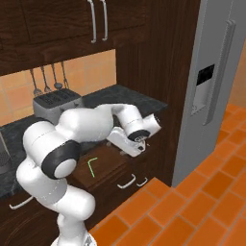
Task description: Take a straw from the drawer in front and place it inside the glass cup on the dining counter.
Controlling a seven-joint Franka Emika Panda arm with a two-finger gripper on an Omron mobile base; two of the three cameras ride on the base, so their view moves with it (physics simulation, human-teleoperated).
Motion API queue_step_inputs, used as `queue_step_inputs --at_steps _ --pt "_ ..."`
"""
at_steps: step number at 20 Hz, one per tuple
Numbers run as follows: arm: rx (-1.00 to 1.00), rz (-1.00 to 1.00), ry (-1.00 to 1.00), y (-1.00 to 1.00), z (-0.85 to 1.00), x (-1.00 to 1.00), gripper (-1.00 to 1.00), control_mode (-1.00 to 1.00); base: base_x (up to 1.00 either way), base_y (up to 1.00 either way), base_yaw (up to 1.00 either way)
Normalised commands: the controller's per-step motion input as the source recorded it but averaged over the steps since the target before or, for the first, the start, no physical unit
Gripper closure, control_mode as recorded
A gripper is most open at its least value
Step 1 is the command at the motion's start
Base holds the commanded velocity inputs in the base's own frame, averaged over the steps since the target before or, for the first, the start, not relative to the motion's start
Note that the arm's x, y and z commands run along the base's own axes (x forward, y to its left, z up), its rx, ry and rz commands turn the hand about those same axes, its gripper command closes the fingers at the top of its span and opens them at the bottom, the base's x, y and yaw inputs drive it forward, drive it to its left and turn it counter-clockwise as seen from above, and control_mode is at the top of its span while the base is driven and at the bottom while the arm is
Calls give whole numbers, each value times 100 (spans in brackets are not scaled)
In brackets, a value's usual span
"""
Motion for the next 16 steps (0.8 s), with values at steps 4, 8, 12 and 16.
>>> queue_step_inputs --at_steps 4,8,12,16 --pt "-31 27 10 32 -5 30 -100 -100 0 0 0" --pt "-32 33 10 13 -39 16 -100 -100 0 0 0" --pt "-26 28 5 1 -48 2 -100 -100 0 0 0" --pt "-8 22 2 0 -45 1 -100 -100 0 0 0"
